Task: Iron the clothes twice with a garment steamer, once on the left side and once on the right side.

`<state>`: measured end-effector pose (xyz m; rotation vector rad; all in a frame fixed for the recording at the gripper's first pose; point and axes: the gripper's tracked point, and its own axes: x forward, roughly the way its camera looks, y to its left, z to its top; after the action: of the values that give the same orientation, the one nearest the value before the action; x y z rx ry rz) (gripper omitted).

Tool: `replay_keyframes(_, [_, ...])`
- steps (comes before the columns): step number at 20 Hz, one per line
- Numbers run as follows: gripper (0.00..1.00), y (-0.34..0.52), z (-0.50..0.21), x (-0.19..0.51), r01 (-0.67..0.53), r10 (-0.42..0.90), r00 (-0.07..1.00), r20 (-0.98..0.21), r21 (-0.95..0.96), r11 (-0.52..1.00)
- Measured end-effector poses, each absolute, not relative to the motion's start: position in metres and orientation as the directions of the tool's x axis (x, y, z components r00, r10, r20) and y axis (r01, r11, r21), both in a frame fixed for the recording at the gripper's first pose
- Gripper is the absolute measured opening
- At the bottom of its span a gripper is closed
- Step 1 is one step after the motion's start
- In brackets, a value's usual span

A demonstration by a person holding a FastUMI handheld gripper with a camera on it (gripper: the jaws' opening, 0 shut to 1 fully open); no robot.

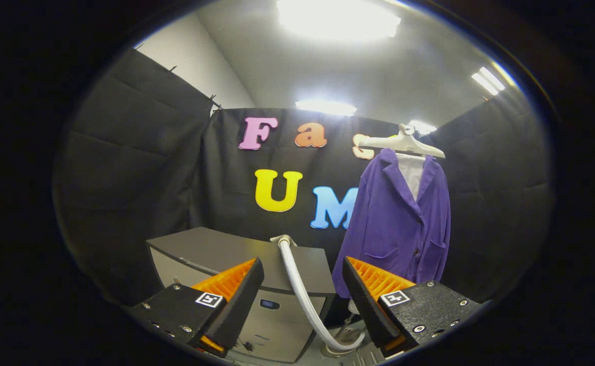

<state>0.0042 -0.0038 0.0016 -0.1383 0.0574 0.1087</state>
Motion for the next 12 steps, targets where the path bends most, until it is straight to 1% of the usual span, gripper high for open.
replay_keyframes(2, [0.95,0.002,0.003,0.003,-0.148,0.135,0.987,-0.085,-0.168,0.975])
replay_keyframes(4, [0.95,0.012,0.011,0.003,-0.205,0.193,0.978,-0.084,-0.18,0.962])
replay_keyframes(7, [0.95,0.013,0.02,0.001,-0.256,0.244,0.966,-0.084,-0.191,0.948])
replay_keyframes(10, [0.95,0.014,0.02,-0.003,-0.308,0.3,0.951,-0.075,-0.16,0.938])
replay_keyframes(12, [0.95,0.009,0.019,0.0,-0.332,0.323,0.942,-0.09,-0.132,0.934])
